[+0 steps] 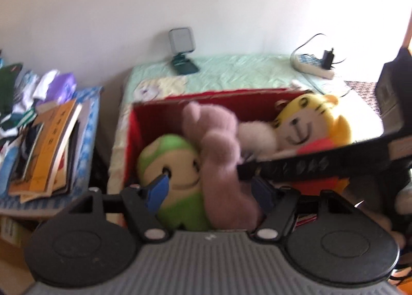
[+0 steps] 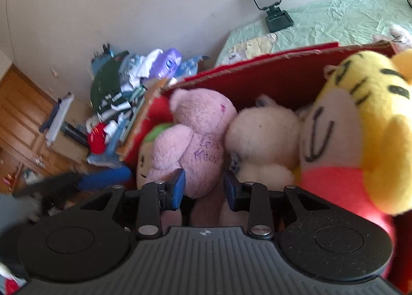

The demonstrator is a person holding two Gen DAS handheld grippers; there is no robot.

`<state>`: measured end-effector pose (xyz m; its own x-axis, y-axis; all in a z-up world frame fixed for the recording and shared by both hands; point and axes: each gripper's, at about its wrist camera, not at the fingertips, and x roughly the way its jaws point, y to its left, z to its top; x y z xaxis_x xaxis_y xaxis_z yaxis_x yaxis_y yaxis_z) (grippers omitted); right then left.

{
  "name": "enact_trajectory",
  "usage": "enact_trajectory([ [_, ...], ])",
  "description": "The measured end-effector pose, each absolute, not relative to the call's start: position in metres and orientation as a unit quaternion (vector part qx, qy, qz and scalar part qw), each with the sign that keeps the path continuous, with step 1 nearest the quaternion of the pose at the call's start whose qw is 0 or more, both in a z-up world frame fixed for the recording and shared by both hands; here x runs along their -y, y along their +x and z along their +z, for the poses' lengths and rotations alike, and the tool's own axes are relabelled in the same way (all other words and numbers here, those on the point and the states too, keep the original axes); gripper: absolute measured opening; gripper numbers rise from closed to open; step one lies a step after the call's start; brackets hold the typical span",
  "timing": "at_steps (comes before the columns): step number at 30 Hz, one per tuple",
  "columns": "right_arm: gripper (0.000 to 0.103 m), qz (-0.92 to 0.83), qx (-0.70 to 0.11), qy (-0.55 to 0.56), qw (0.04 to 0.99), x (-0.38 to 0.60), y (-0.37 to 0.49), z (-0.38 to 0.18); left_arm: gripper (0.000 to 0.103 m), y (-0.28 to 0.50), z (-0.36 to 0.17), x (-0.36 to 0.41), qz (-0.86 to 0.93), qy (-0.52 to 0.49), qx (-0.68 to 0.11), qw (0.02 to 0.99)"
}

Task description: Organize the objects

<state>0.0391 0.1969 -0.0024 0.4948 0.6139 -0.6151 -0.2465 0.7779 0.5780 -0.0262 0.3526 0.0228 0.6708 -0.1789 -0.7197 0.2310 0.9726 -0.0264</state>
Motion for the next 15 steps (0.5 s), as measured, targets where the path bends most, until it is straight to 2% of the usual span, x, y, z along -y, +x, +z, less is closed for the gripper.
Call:
enact_trajectory([
  [2,0.026,0.255,-0.433,0.222,0.836,-0.192,0.039,-0.006,0.072,-0.022,0.019,-0.346,-0.117,0.043,-0.395,0.91],
  [8,0.021,0.24,-0.435,0.2,0.845,-0.197,0.038,-0.005,0.07,-0.016,0.01,-0.331,-0.113,0.064,-0.402,0.906],
  [12,0.02,0.24,-0.436,0.232,0.836,-0.184,0.035,-0.004,0.084,-0.018,0.005,-0.333,-0.116,0.065,-0.397,0.908],
  [15,0.021,0.239,-0.422,0.235,0.842,-0.175,0.026,0.001,0.085,-0.021,0.002,-0.327,-0.113,0.084,-0.391,0.91],
])
